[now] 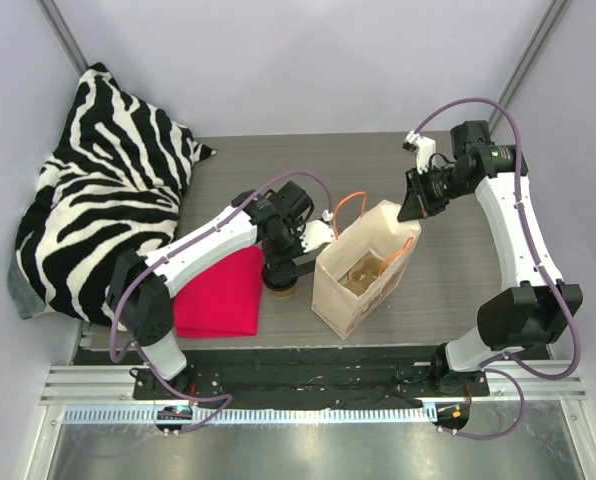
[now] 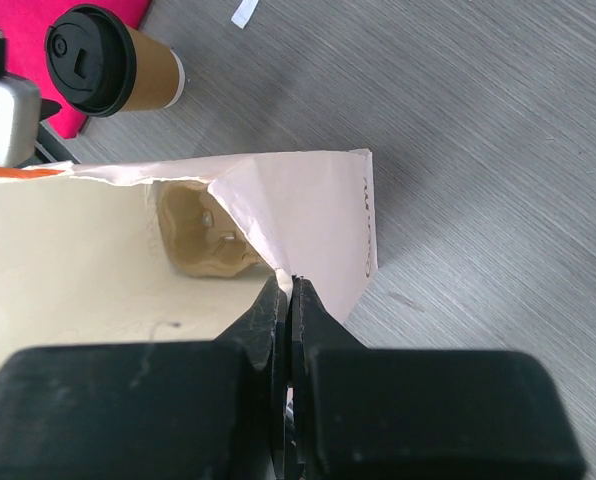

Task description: Pack the takeout coffee

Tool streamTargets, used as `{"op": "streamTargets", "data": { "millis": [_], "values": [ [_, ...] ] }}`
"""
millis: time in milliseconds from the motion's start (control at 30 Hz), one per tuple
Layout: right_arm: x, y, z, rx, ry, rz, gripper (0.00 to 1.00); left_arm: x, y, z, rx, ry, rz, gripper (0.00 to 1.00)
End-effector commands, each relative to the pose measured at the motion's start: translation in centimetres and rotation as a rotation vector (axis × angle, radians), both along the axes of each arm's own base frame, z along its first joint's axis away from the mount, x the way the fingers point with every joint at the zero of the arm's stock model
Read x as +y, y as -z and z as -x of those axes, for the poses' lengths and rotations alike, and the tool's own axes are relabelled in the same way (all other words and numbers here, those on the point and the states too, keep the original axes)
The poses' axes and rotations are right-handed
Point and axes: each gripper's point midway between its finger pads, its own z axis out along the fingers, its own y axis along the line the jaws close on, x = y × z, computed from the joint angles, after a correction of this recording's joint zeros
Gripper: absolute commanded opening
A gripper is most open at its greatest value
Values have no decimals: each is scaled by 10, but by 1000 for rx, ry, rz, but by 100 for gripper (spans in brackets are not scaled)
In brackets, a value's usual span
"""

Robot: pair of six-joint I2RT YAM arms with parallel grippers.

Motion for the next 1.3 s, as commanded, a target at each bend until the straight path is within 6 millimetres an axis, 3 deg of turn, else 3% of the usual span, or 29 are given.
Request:
{"op": "streamTargets", "data": {
  "millis": [0,367,933,1100,1267],
  "values": [
    [-1,-12,6,-46,-13,12,1,6,-8,-3,-35,-31,-63,98],
    [-1,-10,7,-41,-16,12,1,4,-1,0,-35,-24,-72,99],
    [-1,-10,6,-38,-14,13,1,7,35,-1,-28,-39,-110,95],
    [-1,-11,5,-40,-14,13,1,8,35,-1,-33,-33,-110,87],
    [0,-10,5,-35,-15,9,1,7,26,-3,-45,-16,-101,90]
  ]
}}
